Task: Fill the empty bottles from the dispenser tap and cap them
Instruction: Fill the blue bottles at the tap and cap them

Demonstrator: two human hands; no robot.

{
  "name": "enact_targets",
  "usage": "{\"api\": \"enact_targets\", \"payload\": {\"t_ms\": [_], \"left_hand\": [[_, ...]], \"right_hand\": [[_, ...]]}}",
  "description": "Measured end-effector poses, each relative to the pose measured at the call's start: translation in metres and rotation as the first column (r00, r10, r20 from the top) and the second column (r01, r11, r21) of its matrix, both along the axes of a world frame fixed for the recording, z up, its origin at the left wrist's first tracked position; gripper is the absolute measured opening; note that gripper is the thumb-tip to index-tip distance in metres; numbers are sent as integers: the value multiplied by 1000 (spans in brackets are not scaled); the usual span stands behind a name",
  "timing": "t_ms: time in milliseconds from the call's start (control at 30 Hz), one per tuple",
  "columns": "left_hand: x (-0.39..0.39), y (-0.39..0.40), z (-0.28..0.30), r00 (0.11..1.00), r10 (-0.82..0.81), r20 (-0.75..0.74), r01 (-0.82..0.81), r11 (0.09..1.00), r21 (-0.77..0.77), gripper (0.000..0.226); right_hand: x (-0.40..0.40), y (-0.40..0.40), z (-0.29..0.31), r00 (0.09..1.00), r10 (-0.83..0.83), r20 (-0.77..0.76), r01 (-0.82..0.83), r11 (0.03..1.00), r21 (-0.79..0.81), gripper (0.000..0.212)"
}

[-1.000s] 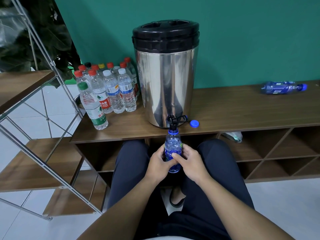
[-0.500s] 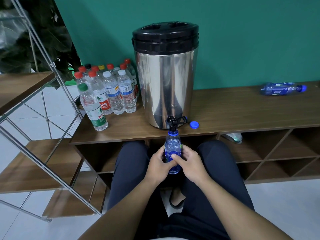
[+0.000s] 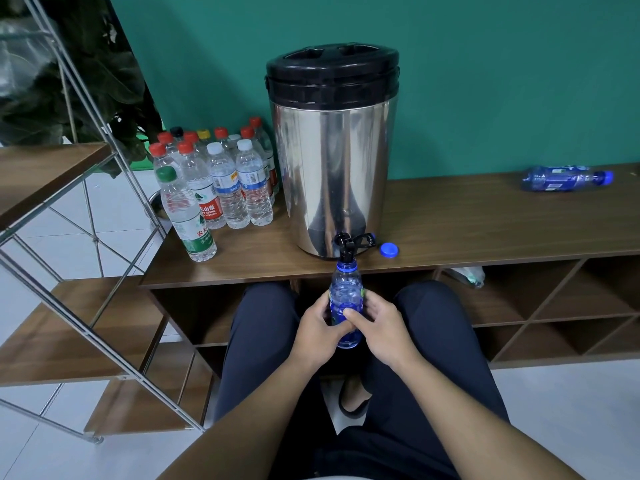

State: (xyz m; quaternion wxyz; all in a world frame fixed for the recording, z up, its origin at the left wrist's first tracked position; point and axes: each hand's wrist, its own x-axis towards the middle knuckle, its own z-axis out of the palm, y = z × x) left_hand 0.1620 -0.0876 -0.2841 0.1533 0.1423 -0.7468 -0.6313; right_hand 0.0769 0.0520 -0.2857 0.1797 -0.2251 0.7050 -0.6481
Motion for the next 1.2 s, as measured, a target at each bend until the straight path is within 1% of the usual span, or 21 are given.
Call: {"api": "enact_targets", "payload": {"t_ms": [433,700,867,1200], "left_hand": [[-1,1,1,1000,3,-8,-3,1000,-1,59],[0,2,2,1000,-7,-14,8,1000,19,63],[0,2,4,999,-3,-34,4,1000,19,59],[1,2,4,1000,-11,-28,11,1000,27,60]], "right_hand": [[3,1,4,1000,4,10,-3,1000,-14,42],[2,1,5,1000,6,4,-6,1000,-14,41],[3,1,5,1000,8,2,-8,1000,-14,41],[3,2,5,1000,17,10,-17,1000,-13,42]]}}
